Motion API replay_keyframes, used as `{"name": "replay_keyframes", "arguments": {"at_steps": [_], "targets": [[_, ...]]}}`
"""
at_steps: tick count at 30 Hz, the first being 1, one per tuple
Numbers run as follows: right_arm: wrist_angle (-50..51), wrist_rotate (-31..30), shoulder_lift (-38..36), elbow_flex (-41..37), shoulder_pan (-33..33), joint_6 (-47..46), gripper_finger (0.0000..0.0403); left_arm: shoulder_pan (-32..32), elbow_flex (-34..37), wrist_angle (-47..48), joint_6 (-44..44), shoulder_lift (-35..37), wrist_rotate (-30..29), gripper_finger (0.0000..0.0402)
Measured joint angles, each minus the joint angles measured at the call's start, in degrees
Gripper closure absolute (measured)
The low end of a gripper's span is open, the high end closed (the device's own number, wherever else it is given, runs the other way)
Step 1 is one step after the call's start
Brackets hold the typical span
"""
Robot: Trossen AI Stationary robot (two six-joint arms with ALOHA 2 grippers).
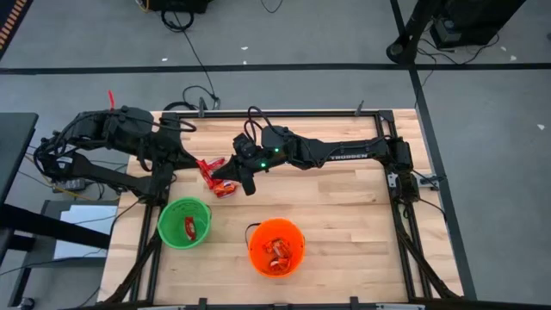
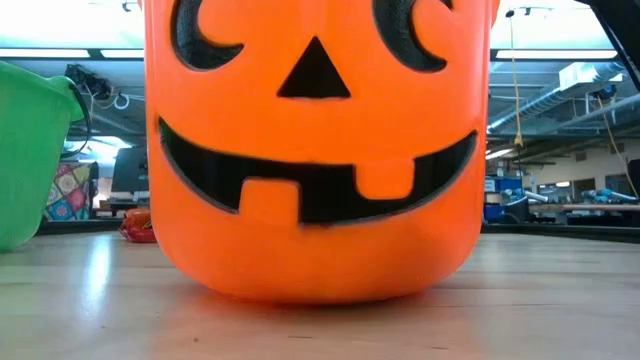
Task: Sort candy by brand, put in halloween buckets
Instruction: Put the red chocolate into the green bucket
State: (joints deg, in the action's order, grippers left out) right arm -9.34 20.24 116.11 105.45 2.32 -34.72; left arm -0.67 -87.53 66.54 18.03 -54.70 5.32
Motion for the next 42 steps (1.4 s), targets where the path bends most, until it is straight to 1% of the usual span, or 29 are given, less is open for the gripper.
{"name": "replay_keyframes", "arguments": {"at_steps": [5, 13, 16, 22, 26, 28, 30, 33, 37, 39, 42], "targets": [[0.0, 0.0, 0.0, 0.0, 0.0, 0.0, 0.0402, 0.0, 0.0, -0.6, -1.2, 0.0, -1.5, 0.0395], [-0.4, 0.0, 0.0, 0.0, 0.0, 0.0, 0.0395, 0.0, 0.0, -2.6, -1.3, 0.1, -1.7, 0.0399], [-1.2, 1.4, 0.0, 0.0, 0.0, 0.5, 0.0387, 0.0, 0.0, -2.6, -1.2, 0.6, -1.7, 0.0400], [-1.5, 3.2, 0.0, 0.0, 0.1, 1.3, 0.0349, 0.0, 0.0, -2.1, 0.5, 2.3, -1.6, 0.0401], [-1.6, 2.1, 0.0, 0.0, 0.3, 1.6, 0.0310, 0.0, -0.1, -2.0, 1.8, 3.3, -1.4, 0.0401], [-1.7, 1.9, 0.0, 0.0, 0.6, 1.8, 0.0288, 0.0, -0.1, -1.9, 2.4, 3.5, -0.2, 0.0401], [-1.4, 1.9, 0.0, 0.0, 1.0, 1.5, 0.0267, 0.0, -0.1, -0.7, 3.7, 3.6, 1.6, 0.0401], [0.2, 1.9, 0.0, 0.0, 1.7, 1.5, 0.0244, 0.0, -0.1, 2.6, 5.9, 3.9, 6.7, 0.0401], [2.2, 1.9, 0.0, -0.1, 2.7, 1.5, 0.0232, 0.0, -0.1, 9.1, 8.0, 4.2, 11.8, 0.0401], [2.2, 1.9, 0.0, -0.1, 3.1, 1.5, 0.0232, 0.0, -0.1, 12.3, 8.3, 4.6, 12.1, 0.0401], [2.0, 1.9, 0.0, -0.1, 3.4, 1.8, 0.0232, 0.0, -0.1, 18.2, 8.4, 4.9, 10.4, 0.0401]]}}
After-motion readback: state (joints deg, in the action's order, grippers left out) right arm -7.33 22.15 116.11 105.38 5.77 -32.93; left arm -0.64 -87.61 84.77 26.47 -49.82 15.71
